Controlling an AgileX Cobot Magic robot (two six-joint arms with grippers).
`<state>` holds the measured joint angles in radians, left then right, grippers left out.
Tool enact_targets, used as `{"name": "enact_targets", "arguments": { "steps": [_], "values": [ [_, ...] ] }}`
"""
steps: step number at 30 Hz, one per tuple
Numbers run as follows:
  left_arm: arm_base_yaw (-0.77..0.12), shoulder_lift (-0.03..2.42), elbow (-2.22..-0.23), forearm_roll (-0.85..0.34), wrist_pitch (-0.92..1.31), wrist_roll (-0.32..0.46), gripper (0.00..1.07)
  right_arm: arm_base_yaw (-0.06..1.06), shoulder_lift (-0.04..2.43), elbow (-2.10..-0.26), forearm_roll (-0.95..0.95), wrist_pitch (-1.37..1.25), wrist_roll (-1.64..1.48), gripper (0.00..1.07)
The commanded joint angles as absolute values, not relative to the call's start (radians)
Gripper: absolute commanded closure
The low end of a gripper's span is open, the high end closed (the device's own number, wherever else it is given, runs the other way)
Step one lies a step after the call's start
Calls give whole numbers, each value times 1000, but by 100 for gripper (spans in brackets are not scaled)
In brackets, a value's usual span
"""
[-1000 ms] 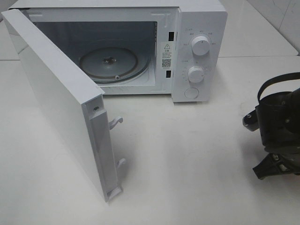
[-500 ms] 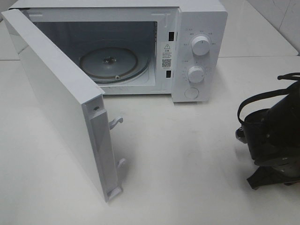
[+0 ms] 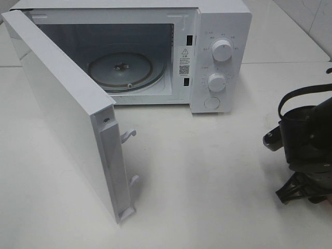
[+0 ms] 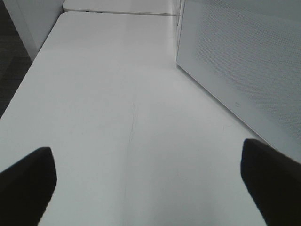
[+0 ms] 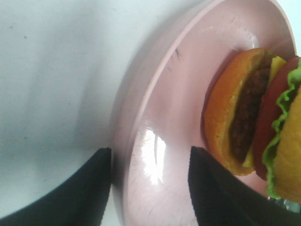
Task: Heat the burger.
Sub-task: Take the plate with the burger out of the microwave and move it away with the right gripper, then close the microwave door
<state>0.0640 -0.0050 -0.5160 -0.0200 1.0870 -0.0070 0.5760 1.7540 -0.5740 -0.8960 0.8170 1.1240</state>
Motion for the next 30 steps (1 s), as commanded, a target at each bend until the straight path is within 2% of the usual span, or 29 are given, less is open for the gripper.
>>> {"name": "enact_targets", "arguments": {
  "steps": [1,8,10,13,17,18,20,21,25,30],
  "values": [
    [66,-10,-516,-21,1073,-7,7,574,1680,-576,-850,832,1042,56],
    [66,-10,-516,-21,1073,-7,7,574,1543,-576,-734,777,900,56],
    [66,-10,-516,-21,1073,-7,7,574,1440,-576,-623,709,750,55],
    [66,-10,-516,-21,1073,-7,7,574,1391,-576,-562,679,667,54],
    [66,-10,-516,-21,1073,-7,7,574,1287,-576,-419,637,472,46],
    [66,-10,-516,-21,1073,-7,7,574,1232,-576,-346,626,392,41],
    [66,-10,-516,-21,1073,-7,7,574,1211,-576,-319,622,358,38],
    [66,-10,-516,-21,1073,-7,7,574,1161,-576,-264,622,291,32],
    [66,-10,-516,-21,1073,-7,7,574,1094,-576,-211,641,249,27],
    [66,-10,-516,-21,1073,-7,7,574,1010,-616,-181,790,195,28]
  ]
}}
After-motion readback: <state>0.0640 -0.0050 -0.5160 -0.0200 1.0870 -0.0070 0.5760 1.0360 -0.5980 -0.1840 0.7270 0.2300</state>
